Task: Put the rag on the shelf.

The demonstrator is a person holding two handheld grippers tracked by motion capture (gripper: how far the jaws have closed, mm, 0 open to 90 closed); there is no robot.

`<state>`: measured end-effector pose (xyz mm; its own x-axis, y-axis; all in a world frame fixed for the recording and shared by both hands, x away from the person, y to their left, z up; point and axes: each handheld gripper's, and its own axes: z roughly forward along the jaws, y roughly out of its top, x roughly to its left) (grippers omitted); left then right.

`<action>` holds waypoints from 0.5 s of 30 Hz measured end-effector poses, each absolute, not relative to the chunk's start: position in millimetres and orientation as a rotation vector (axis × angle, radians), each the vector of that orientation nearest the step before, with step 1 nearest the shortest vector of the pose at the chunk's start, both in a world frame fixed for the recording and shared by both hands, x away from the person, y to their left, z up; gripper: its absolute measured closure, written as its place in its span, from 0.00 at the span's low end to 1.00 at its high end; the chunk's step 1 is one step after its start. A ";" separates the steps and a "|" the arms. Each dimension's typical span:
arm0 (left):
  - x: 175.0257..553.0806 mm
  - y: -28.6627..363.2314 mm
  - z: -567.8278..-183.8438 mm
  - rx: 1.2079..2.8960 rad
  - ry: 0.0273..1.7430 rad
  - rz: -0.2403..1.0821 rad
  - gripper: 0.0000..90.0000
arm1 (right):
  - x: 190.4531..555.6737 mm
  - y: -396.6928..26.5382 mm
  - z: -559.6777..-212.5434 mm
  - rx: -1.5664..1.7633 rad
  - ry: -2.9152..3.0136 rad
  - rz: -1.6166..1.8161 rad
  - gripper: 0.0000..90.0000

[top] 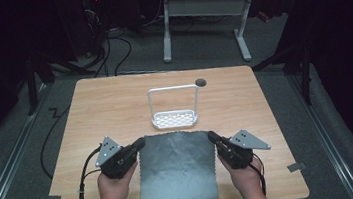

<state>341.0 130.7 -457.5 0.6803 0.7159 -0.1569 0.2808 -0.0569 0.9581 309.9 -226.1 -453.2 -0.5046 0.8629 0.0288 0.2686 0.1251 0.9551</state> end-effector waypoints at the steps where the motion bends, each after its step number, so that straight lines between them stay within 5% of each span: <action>1: 342.6 130.9 -455.8 1.629 0.825 0.427 1.00 | 311.4 -226.0 -450.1 1.086 1.848 1.400 0.99; 15: 359.2 124.2 -418.0 1.548 0.774 0.496 1.00 | 326.9 -230.9 -403.5 1.021 1.746 1.451 0.99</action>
<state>359.2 124.2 -418.0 0.6798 0.7222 -0.1277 0.1855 -0.0009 0.9826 326.9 -230.9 -403.5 -0.4930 0.8700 0.0034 0.1622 0.0881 0.9828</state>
